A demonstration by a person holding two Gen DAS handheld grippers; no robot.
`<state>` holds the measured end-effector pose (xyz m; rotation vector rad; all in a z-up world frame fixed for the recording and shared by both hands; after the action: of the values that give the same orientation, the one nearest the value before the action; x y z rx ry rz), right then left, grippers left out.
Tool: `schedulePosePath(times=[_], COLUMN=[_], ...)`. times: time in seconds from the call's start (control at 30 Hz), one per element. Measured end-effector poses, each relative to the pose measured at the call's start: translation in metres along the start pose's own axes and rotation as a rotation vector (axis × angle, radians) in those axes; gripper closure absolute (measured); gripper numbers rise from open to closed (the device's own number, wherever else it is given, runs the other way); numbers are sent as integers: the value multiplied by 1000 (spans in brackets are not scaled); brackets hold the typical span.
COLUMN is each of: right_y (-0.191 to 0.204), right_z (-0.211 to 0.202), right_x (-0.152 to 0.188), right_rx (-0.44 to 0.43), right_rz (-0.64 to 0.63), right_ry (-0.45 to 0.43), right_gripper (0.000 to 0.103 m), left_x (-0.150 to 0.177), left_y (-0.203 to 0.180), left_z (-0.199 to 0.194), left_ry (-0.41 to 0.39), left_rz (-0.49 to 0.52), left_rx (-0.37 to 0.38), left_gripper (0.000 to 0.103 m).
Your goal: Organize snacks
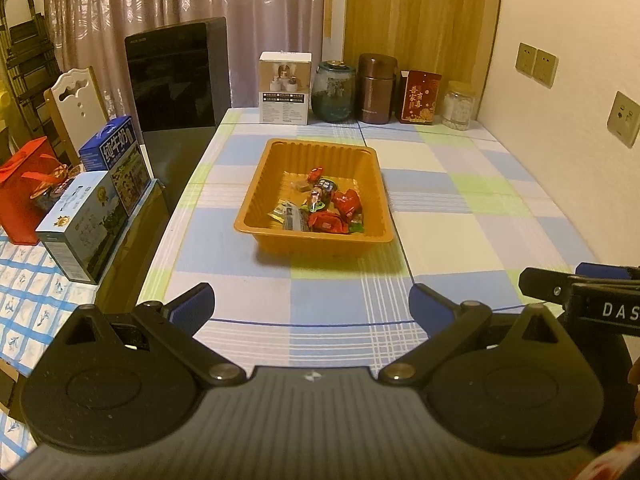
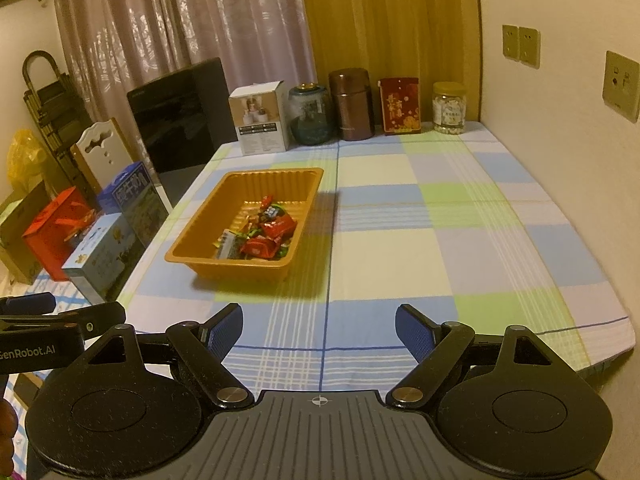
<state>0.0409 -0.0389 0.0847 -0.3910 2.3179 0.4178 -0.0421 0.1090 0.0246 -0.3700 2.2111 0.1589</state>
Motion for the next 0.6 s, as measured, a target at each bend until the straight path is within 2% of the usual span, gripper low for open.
schedulePosePath(times=[0.6], right_y=[-2], right_z=[4], right_x=[4], right_rx=[-2], right_rz=[2], right_ry=[8], right_gripper=[20], left_x=[2], left_y=[-3], left_z=[3], left_ry=[3], left_rz=[5], left_rx=[3], left_gripper=[0])
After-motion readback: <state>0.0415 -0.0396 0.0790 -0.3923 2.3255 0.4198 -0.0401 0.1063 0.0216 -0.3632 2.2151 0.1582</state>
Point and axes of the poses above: each gripper's, at about its wrist camera, not at the fingertips, and z roughly the way its jaws point, y to its left, x to its underside, the point moved 2 cm from there along z, roughly the way its jaws point, and after that the axes turned 3 degrees about -y, right-handed, at the moved point
